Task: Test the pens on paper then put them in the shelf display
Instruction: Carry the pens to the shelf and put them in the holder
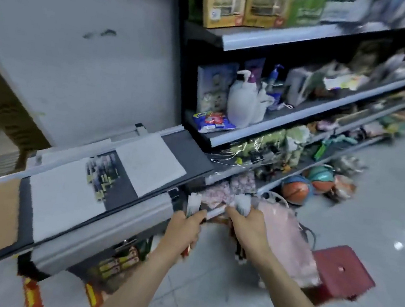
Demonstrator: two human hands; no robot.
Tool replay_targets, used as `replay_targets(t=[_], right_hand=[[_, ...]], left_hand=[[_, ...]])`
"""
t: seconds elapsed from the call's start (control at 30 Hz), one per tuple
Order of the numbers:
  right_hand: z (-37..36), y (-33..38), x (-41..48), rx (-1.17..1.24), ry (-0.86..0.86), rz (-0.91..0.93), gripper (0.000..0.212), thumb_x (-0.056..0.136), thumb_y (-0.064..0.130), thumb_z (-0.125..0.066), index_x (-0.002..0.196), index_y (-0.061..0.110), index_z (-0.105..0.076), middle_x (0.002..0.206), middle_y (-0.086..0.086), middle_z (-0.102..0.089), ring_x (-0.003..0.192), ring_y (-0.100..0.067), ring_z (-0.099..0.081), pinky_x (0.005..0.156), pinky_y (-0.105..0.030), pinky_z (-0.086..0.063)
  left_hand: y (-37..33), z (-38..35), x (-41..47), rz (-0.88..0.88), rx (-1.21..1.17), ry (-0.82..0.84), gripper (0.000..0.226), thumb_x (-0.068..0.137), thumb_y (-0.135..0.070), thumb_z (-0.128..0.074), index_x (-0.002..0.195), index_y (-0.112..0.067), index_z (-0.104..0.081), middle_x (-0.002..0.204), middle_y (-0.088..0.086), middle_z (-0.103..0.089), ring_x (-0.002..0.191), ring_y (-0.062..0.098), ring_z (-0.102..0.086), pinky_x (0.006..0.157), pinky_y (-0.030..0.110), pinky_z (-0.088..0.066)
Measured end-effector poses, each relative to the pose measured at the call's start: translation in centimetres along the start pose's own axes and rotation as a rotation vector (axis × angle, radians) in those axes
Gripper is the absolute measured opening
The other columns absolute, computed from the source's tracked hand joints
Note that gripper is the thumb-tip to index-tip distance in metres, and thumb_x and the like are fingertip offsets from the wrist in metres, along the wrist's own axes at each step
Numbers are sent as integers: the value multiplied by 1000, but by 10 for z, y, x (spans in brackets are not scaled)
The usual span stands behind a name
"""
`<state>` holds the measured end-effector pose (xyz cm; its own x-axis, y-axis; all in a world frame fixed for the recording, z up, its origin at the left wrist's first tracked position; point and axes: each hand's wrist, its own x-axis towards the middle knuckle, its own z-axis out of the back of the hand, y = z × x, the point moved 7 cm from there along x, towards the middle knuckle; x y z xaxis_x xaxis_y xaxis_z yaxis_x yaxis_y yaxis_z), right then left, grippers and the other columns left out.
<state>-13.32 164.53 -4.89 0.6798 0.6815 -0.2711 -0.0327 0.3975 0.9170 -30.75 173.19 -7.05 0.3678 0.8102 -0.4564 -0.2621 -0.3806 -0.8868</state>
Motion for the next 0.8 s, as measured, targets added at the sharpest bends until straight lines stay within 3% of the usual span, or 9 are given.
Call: replay_targets(t=[0.17, 0.27, 0.4, 0.6, 0.8], right_hand=[[163, -53, 0, 115, -177, -84, 34, 78, 36, -66, 50, 17, -59, 47, -6, -56, 42, -22, -50, 48, -32, -41], [257, -80, -1, 114, -283, -87, 33, 75, 34, -66, 50, 20, -51, 46, -3, -50, 41, -20, -46, 47, -32, -39], [377, -116, -1, 68, -413, -112, 42, 84, 31, -69, 48, 21, -48, 43, 5, -47, 40, -8, -43, 45, -23, -36], [500, -159, 12, 129, -541, -200, 42, 83, 37, -66, 55, 10, -50, 49, -7, -55, 45, -16, -48, 49, -27, -38], [582, -178, 67, 210, -573, -231, 39, 79, 32, -66, 56, 8, -46, 51, -11, -48, 46, -22, -47, 52, -35, -42]], left_hand=[[-15, -177, -17, -28, 141, 213, 36, 92, -36, -72, 70, -19, -49, 50, 0, -43, 40, 18, -37, 46, 26, -29], [-17, -287, -27, -24, 166, 349, 32, 98, -26, -68, 76, -19, -45, 50, -3, -39, 39, 15, -33, 43, 22, -27], [-18, -421, -51, -27, 247, 481, 34, 96, -27, -68, 71, -22, -45, 51, -2, -38, 41, 16, -31, 45, 24, -25], [-23, -557, -66, -27, 323, 608, 39, 99, -25, -67, 67, -20, -44, 48, -4, -37, 39, 13, -32, 44, 23, -27], [-27, -664, -30, -28, 416, 646, 35, 98, -29, -67, 73, -18, -46, 50, -3, -43, 39, 13, -39, 47, 25, -31]])
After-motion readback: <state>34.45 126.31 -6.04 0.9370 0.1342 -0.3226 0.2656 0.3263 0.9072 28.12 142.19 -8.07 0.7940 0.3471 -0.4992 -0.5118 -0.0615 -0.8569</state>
